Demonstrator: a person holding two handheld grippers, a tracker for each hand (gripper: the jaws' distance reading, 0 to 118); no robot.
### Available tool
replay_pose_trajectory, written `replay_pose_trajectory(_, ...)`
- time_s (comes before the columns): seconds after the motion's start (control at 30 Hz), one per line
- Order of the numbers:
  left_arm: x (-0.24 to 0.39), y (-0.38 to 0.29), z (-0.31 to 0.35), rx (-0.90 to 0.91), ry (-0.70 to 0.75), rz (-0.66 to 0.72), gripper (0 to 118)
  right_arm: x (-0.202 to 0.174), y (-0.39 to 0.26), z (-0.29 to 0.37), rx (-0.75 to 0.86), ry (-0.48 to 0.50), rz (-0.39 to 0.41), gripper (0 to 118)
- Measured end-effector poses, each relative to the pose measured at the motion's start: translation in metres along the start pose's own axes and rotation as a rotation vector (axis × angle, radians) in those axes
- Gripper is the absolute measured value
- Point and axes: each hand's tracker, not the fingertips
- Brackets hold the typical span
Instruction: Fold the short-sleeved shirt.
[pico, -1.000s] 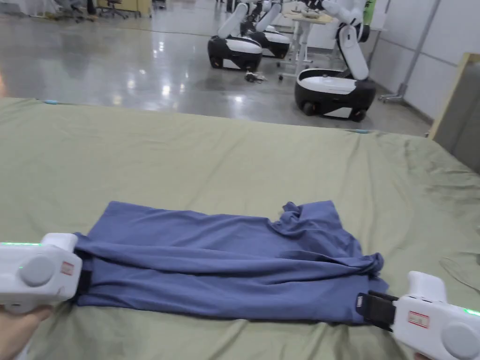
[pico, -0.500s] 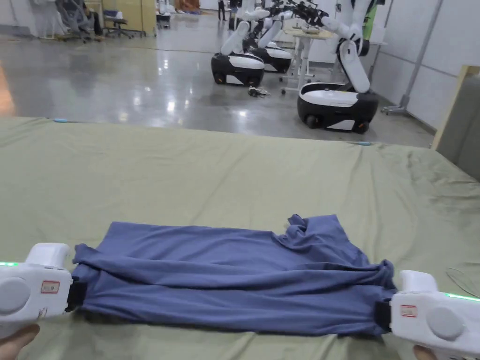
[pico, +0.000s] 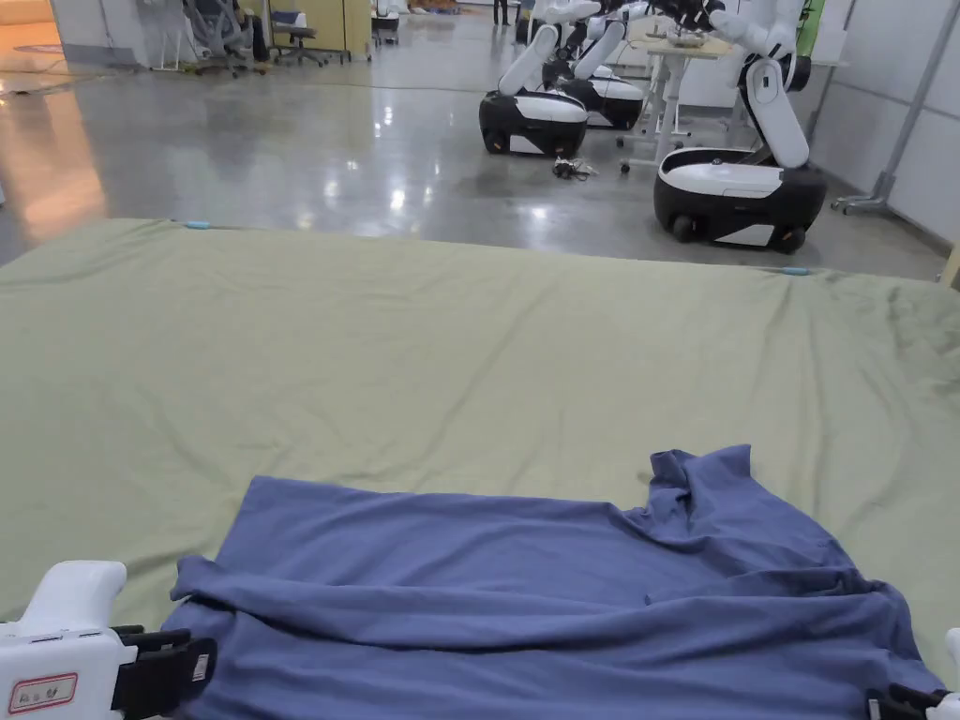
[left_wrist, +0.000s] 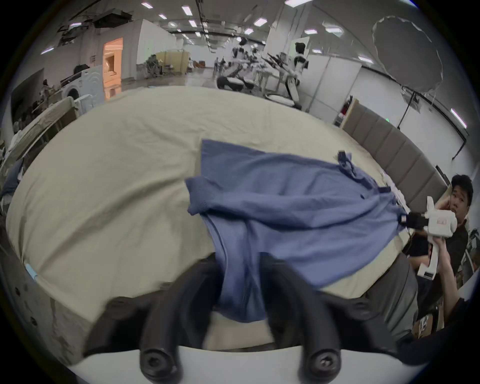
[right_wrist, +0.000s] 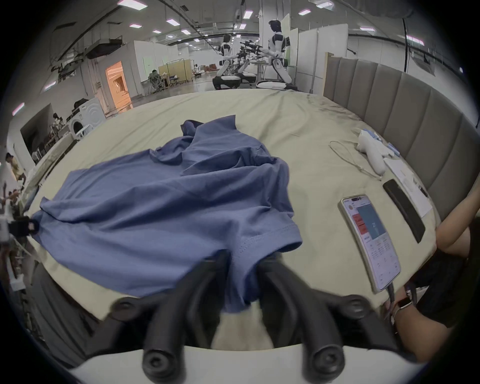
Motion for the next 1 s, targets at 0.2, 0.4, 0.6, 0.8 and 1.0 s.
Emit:
replay_pose_trajectory(0.2, 0.02, 0.034, 0.045, 0.249, 0.003, -0.106, 75, 0.0, 0.028, 0.04, 0.178, 0.054, -0.024, 63)
replay_pose_trajectory(0.4, 0.054, 0.058, 0.034, 0.377, -0.034, -0.122, 77, -0.031, 0.065, 0.041, 0.263, 0.153, -0.042, 69)
replay_pose_trajectory(0.6, 0.082, 0.06, -0.001, 0.307, -0.046, -0.083, 14, -0.07, 0.076, 0.017, 0.236, 0.249, -0.005, 5)
replay_pose_trajectory(0.8, 0.078, 0.053, -0.017, 0.24, 0.003, -0.103, 3, -0.085, 0.069, 0.004, 0.215, 0.246, 0.04, 0)
replay_pose_trajectory(1.0, 0.052, 0.078, -0.024, 0.23, 0.037, -0.053, 4, -0.084, 0.073, 0.007, 0.204, 0.27, 0.026, 0)
